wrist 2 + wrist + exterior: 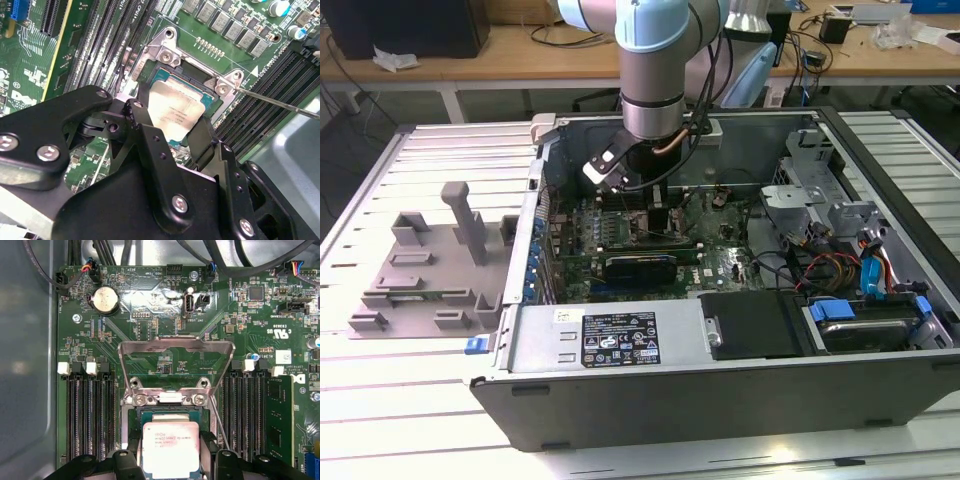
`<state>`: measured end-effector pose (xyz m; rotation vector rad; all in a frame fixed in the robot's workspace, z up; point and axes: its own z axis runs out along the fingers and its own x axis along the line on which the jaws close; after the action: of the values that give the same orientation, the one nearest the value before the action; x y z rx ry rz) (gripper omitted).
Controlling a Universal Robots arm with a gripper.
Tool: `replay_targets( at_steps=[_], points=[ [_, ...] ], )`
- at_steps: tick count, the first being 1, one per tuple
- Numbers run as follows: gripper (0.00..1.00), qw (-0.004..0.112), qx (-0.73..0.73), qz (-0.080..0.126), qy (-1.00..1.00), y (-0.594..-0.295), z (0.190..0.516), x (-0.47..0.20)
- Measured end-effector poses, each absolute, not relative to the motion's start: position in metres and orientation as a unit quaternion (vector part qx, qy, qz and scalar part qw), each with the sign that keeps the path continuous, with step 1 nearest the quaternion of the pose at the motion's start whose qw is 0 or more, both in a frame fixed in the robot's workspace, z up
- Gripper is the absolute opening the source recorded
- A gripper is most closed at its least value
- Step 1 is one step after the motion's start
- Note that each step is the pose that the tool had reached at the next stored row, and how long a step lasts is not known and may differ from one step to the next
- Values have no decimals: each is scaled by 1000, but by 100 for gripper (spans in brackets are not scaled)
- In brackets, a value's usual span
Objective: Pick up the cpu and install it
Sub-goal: 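Place the cpu into insertion slot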
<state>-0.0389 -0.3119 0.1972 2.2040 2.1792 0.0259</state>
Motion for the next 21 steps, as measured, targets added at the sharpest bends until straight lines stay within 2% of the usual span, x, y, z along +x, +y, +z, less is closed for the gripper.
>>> replay_targets(
  at_steps=[13,15,16,21],
  points=[
    [54,21,711,8,703,-312,197,-39],
    [55,21,711,9,703,-312,196,-39],
    [62,21,711,8,703,-312,196,-39],
    [62,21,711,8,703,-312,198,-39]
  ],
)
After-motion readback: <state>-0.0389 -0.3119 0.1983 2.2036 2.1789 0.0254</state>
